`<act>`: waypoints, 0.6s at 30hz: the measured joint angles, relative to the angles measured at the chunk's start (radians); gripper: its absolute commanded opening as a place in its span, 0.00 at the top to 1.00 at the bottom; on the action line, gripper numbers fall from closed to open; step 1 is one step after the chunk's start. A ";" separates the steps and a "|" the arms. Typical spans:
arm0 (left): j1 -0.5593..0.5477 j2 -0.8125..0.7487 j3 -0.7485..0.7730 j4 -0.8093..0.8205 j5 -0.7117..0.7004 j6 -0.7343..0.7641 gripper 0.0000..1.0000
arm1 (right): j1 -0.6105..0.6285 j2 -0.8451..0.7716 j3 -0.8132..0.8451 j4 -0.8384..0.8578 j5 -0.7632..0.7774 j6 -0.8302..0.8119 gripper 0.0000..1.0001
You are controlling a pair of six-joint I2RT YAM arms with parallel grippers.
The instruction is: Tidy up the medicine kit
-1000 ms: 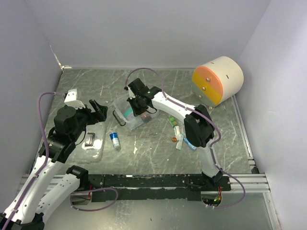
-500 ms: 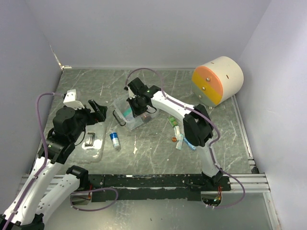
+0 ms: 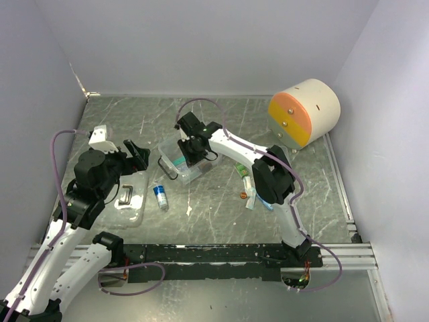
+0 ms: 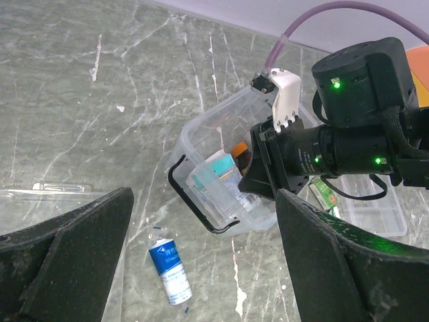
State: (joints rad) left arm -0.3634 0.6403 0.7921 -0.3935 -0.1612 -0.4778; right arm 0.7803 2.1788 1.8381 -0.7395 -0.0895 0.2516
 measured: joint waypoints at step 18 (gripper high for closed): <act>0.000 0.004 0.000 0.000 0.000 0.000 0.01 | 0.038 -0.084 -0.005 0.001 0.117 0.039 0.58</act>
State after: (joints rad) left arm -0.3634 0.6445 0.7921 -0.3939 -0.1616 -0.4782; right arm 0.8181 2.0945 1.8332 -0.7383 0.0273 0.2905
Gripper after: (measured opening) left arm 0.988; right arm 0.412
